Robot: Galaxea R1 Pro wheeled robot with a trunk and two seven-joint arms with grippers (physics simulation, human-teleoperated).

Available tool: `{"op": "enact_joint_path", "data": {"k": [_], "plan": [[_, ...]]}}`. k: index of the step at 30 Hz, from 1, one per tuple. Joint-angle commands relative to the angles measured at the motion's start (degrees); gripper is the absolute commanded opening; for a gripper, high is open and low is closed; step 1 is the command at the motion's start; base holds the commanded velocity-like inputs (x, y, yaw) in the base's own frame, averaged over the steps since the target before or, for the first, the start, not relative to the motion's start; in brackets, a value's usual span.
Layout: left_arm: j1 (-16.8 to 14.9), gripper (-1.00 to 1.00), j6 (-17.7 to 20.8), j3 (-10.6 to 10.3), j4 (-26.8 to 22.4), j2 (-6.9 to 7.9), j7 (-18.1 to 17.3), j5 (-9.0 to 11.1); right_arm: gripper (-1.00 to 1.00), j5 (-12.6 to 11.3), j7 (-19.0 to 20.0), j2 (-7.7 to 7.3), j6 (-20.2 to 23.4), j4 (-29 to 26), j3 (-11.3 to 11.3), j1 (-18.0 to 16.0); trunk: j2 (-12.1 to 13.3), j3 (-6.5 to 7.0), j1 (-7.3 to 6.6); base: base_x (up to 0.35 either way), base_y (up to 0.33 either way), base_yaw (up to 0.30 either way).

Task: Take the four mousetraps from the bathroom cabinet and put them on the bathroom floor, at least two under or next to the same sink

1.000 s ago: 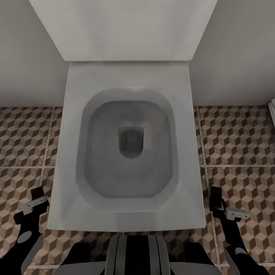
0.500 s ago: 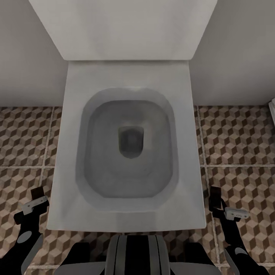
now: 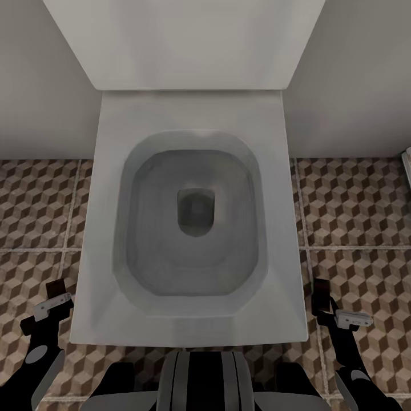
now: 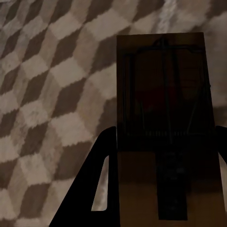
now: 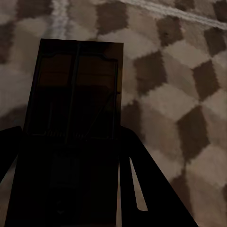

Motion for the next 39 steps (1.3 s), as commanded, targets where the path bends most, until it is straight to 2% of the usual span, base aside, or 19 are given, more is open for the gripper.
{"op": "enact_joint_path", "data": {"k": [1,5,8,15,19,23,29,30,33,39], "plan": [[0.32,-1.00,-0.63,-0.46,-0.32,-0.30,0.18,0.21,-1.00,-0.02,-0.39,0.33,-0.47,-0.30,0.34,0.07,-0.01,-0.02,-0.01,0.000,0.000,0.000],[1.61,-1.00,-0.78,-1.19,-1.59,-1.61,0.14,0.08,-1.00,-0.07,-0.35,1.64,-1.67,-1.59,0.37,0.05,-0.01,-0.02,-0.01,0.000,0.000,0.000],[2.58,-1.00,-0.79,-0.85,-2.54,-2.58,0.15,-0.17,-1.00,0.09,-0.26,2.62,-2.35,-2.56,0.43,0.00,-0.01,-0.02,-0.01,0.000,0.000,0.000],[4.84,-1.00,-0.70,-0.38,-4.77,-4.86,0.13,-0.24,-1.00,0.34,-0.21,4.90,-2.69,-1.12,0.31,0.01,-0.01,-0.02,-0.01,0.000,0.000,0.000],[4.94,-1.00,-0.70,0.58,-5.09,-6.15,0.17,-0.18,-1.00,0.35,-0.21,6.20,-2.70,-1.06,0.29,-0.02,-0.01,-0.02,-0.01,0.000,0.000,0.000],[4.94,-1.00,-0.70,1.87,-5.09,-6.24,0.07,-0.13,-1.00,0.37,-0.26,7.38,-2.70,-1.07,0.13,-0.02,-0.01,-0.02,-0.01,0.000,0.000,0.000],[4.96,-1.00,-0.70,3.80,-5.09,-5.79,-0.65,-0.05,-1.00,0.37,-0.46,7.22,-2.70,-1.10,-0.11,0.00,-0.01,-0.02,-0.01,0.000,0.000,0.000],[4.97,-1.00,-0.67,8.96,-5.09,-5.49,-4.10,-0.06,-1.00,0.36,-0.50,7.18,-2.70,-1.10,-0.13,-0.01,-0.01,-0.02,-0.01,0.000,0.000,0.000],[4.99,-1.00,-0.62,13.33,-5.07,-5.14,-8.39,-0.08,-1.00,0.35,-0.56,7.13,-2.70,-1.09,-0.15,0.00,-0.01,-0.02,-0.01,0.000,0.000,0.000],[4.99,-1.00,-0.61,14.37,-5.08,-5.12,-9.58,-0.19,-1.00,0.30,-0.70,6.89,-2.70,-1.06,-0.29,-0.01,-0.01,-0.02,-0.01,0.000,0.000,0.000]]}}
